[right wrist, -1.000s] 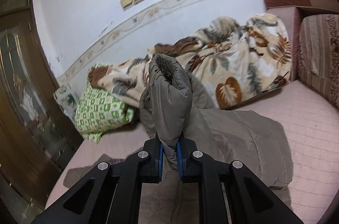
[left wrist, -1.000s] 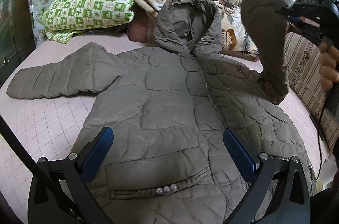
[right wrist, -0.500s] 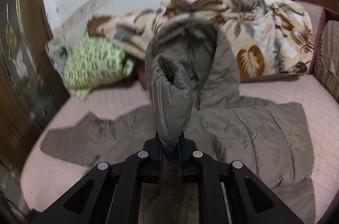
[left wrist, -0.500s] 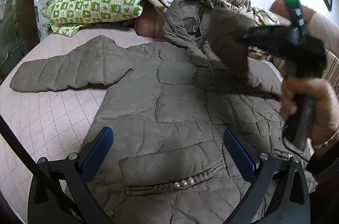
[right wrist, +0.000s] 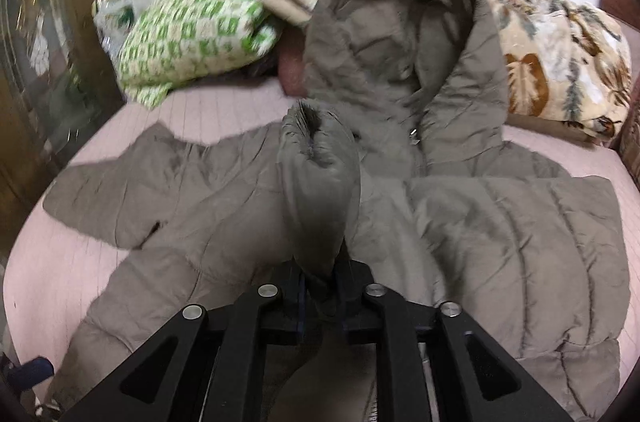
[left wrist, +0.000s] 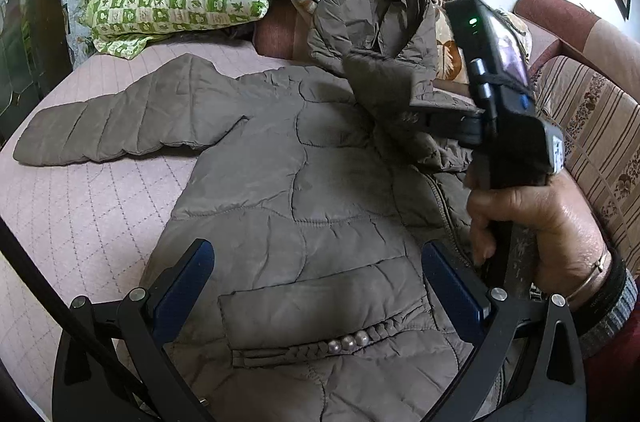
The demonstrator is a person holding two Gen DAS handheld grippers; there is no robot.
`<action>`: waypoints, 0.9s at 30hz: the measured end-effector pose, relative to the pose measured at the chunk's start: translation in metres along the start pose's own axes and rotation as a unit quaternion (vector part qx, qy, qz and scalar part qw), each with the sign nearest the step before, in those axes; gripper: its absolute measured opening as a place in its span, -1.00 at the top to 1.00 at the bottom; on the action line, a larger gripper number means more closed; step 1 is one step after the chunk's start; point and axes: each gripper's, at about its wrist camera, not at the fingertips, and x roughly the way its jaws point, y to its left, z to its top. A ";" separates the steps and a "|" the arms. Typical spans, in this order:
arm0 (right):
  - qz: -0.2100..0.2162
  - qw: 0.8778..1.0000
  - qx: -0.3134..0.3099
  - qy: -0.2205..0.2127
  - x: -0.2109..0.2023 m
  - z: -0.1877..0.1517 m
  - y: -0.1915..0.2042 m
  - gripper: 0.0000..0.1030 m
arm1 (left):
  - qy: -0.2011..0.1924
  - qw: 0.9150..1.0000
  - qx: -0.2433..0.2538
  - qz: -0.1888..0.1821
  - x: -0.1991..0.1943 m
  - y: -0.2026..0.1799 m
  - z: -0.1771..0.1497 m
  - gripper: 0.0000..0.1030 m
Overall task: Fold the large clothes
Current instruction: 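Lay the sleeve across the chest, open the right tool and withdraw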
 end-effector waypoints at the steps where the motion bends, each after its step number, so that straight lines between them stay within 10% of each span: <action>1: 0.003 1.000 -0.004 0.010 0.003 -0.002 0.002 0.46 | 0.001 1.000 -0.001 -0.001 0.000 -0.001 0.000 -1.00; 3: 0.029 0.999 -0.013 0.029 0.006 -0.005 0.008 0.09 | 0.001 1.000 -0.004 -0.006 0.000 -0.002 0.001 -1.00; 9: 0.086 0.996 -0.006 -0.034 -0.046 0.009 -0.007 -0.06 | -0.004 1.000 0.006 -0.014 -0.001 -0.012 0.002 -1.00; 13: -0.010 0.995 0.053 -0.087 -0.075 0.023 -0.069 -0.16 | -0.003 1.000 0.022 -0.008 0.002 -0.019 0.001 -1.00; 18: -0.184 0.975 0.120 -0.043 -0.066 0.012 -0.158 -0.16 | 0.002 1.000 0.020 -0.006 0.011 -0.022 0.004 -1.00; 27: -0.213 0.970 0.074 0.091 -0.001 -0.029 -0.168 -0.22 | 0.013 0.999 0.043 -0.012 0.023 -0.042 0.002 -1.00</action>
